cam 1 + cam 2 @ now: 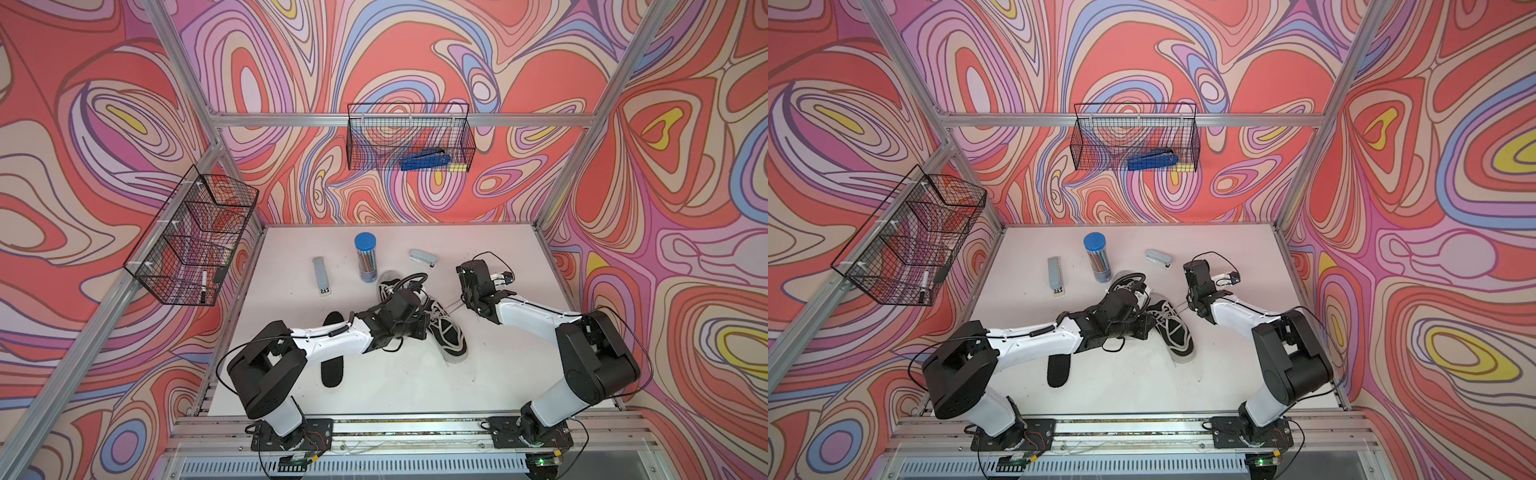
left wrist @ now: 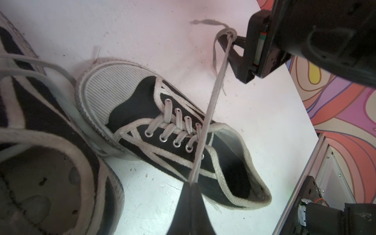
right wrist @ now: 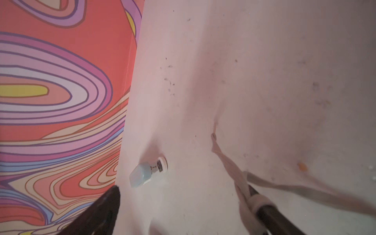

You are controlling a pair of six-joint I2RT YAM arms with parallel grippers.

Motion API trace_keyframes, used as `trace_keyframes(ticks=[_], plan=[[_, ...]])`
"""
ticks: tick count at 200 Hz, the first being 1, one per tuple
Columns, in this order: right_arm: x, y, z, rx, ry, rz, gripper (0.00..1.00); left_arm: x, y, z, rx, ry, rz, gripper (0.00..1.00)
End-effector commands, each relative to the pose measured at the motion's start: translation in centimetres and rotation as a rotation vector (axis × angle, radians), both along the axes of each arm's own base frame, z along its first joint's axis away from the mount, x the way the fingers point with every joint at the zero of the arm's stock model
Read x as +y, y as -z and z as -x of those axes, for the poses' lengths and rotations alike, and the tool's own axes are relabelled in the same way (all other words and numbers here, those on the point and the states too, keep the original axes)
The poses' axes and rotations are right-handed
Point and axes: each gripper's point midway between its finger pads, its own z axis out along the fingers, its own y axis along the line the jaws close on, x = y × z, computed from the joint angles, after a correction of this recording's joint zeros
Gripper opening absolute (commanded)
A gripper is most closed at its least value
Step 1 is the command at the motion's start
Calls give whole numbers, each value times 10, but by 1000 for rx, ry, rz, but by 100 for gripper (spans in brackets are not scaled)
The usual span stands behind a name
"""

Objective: Remove the insole from the shoe
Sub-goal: Untie the shoelace on the shoe.

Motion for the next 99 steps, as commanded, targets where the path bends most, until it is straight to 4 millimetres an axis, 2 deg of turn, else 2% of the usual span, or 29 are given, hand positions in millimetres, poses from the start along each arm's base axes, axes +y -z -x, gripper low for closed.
trace_keyframes(ticks=[1,47,64,68,99], plan=[[-32,3,-12,31,46,115,95,10,3,5,10,-15,-28,0],[-69,4,-37,86,37,217,94,11,4,3,9,-31,-25,0],[-89,-4,-45,91,45,243,94,11,4,2,7,-35,-24,0],[-93,7,-46,119,44,253,94,11,5,3,8,-34,-26,0],[-116,-3,-56,143,22,307,94,10,5,1,7,-39,-23,0]])
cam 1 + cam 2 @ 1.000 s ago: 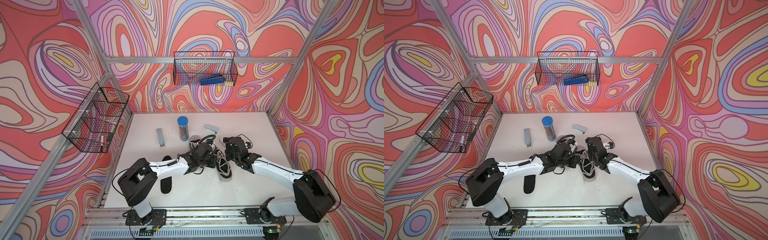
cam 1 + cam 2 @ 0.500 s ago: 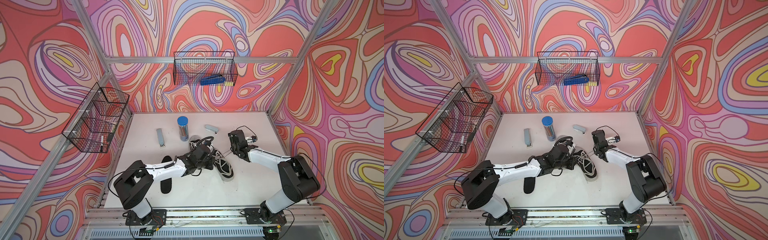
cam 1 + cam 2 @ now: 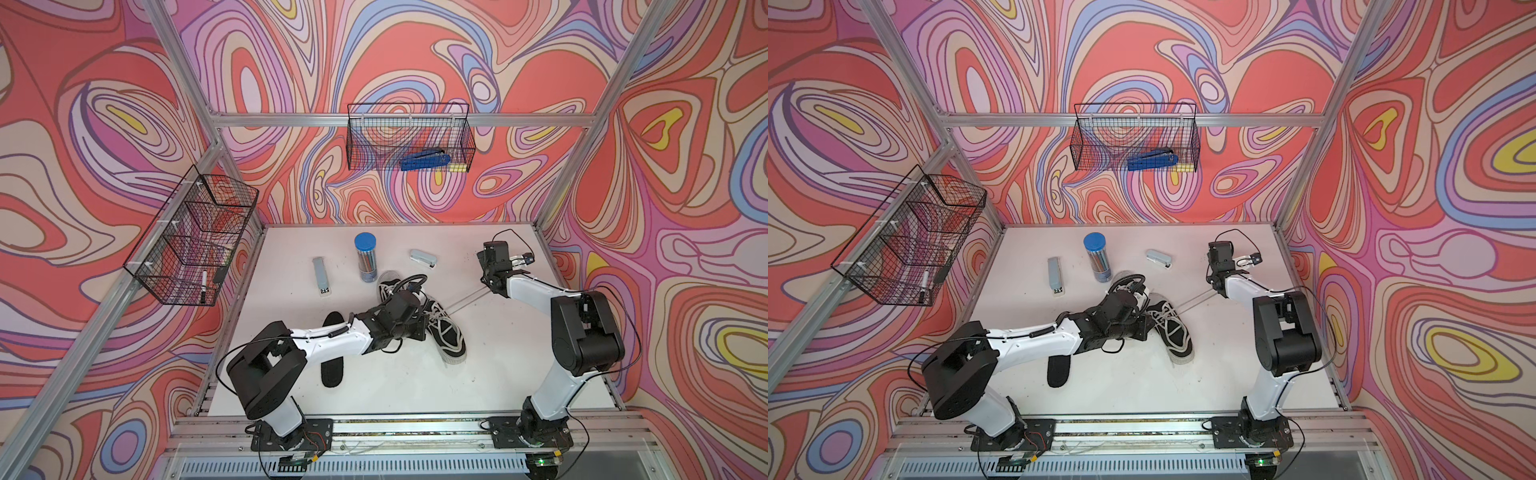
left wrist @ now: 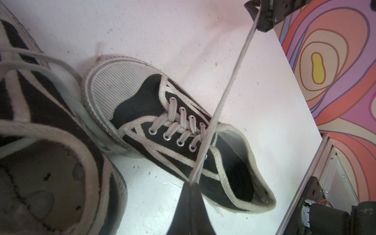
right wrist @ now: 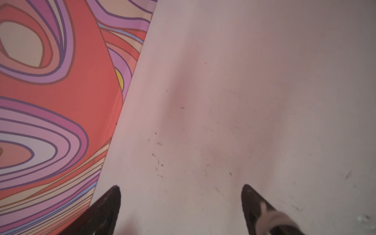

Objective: Remove the insole from the shoe
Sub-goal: Untie the shoelace on the shoe, then remove the insole from the shoe.

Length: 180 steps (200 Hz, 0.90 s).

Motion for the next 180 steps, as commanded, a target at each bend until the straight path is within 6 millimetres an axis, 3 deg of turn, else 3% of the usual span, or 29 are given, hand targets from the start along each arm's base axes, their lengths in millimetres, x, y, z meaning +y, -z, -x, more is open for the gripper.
trace_keyframes(ticks=[1,40,52,56,67,91,113,133,156,180], plan=[[-21,0,-3,70,-38,96,94,6,1,2,8,-22,-12,0],[-48,-15,-5,102,-84,132,91,5,1,-1,4,-25,-22,0],[-39,-19,-5,116,-162,132,86,3,0,-2,2,-23,-19,0],[-31,-30,-4,100,-205,122,83,3,-1,-2,1,-23,-17,0],[-7,-32,5,123,-322,81,75,2,-6,-3,-6,-28,-8,1],[43,-31,51,235,-540,13,53,4,-28,-9,-43,-64,32,32],[91,-34,105,369,-784,39,40,10,-44,-8,-39,-92,40,44],[126,-39,155,453,-980,79,29,19,-52,0,-20,-122,42,47],[167,-36,206,506,-1189,80,24,31,-49,18,39,-150,3,47],[189,-24,234,571,-1305,122,21,43,-32,37,151,-197,-17,42]])
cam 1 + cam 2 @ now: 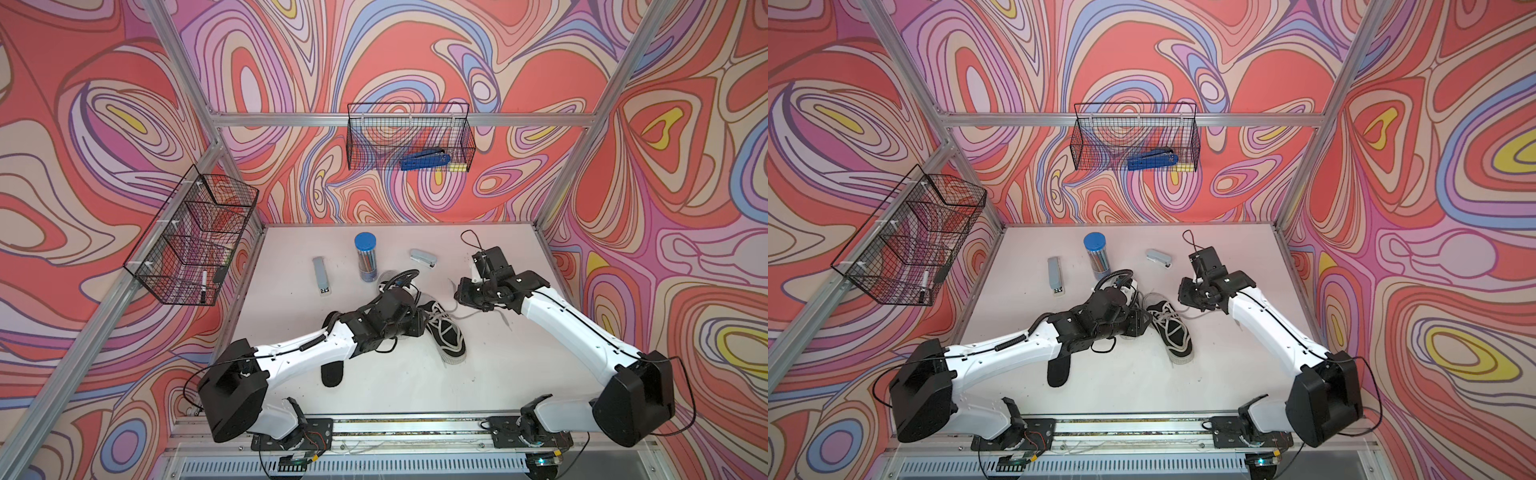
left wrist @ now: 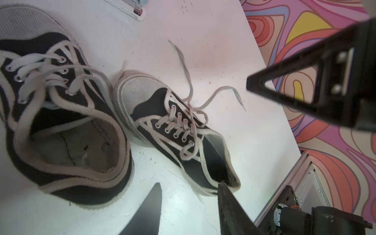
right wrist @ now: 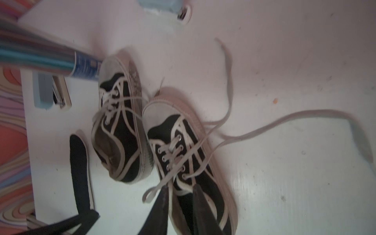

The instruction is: Remove the insole from the shoe

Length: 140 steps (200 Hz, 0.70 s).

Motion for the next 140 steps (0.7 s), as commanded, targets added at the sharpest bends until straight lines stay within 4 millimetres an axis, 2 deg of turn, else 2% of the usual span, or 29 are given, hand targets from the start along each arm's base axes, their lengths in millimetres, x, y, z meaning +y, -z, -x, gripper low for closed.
trace_keyframes(ticks=[1,25,48,64,89,114,131,140], plan=[[6,29,48,144,-148,86,21,20,22,20,140,-76,-56,42],[13,44,46,147,-188,116,18,23,34,33,187,-80,-63,38],[16,67,44,172,-213,145,13,23,38,34,202,-85,-67,35],[18,81,44,188,-223,160,12,33,45,36,213,-112,-104,34],[26,91,48,203,-255,167,11,41,47,36,213,-138,-127,32],[49,90,56,207,-315,149,19,46,50,37,223,-145,-124,32],[61,93,62,214,-344,155,31,48,52,37,228,-153,-115,32],[60,98,63,219,-341,176,36,50,52,36,228,-159,-111,32]])
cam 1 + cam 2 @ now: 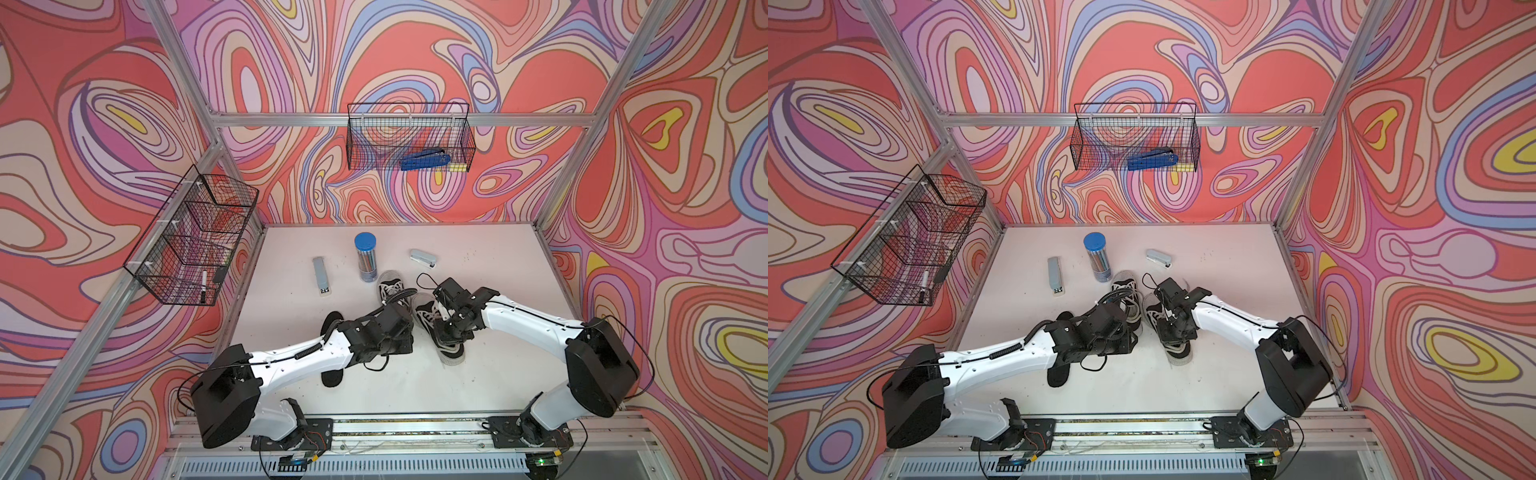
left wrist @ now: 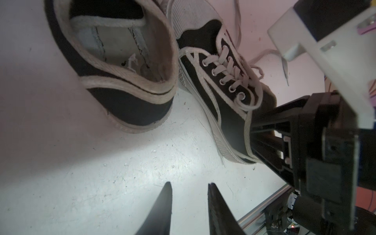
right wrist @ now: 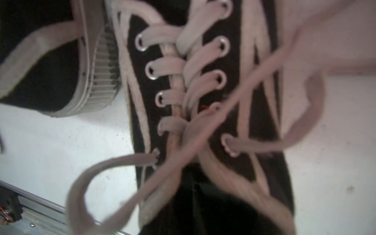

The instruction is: Remove the insole from the shoe

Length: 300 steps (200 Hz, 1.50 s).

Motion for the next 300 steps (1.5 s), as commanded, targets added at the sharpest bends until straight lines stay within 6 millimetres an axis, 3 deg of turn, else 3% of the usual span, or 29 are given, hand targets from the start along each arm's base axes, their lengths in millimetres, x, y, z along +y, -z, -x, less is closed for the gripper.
trace_keyframes(ticks=[1,31,82,97,120,138,165,202,242,300], plan=[[15,3,-1,-15,-27,0,36,13,0,-1,7,-47,-1,32],[3,19,-2,-15,-21,86,44,15,1,-1,9,-49,4,31],[25,45,4,11,-43,121,49,11,4,2,23,-23,21,32],[15,66,8,38,-10,217,51,10,6,4,36,-6,23,33],[-3,84,13,60,57,325,44,-3,3,5,39,37,68,35],[-13,91,17,65,90,366,32,-8,4,7,49,58,81,36],[-15,86,15,46,114,362,17,-19,6,8,65,94,101,38],[-2,65,5,-8,129,284,6,-35,5,7,79,128,145,43],[15,44,-2,-50,157,163,2,-51,6,0,84,116,206,49],[19,39,0,-45,192,67,1,-61,9,-13,71,44,323,54]])
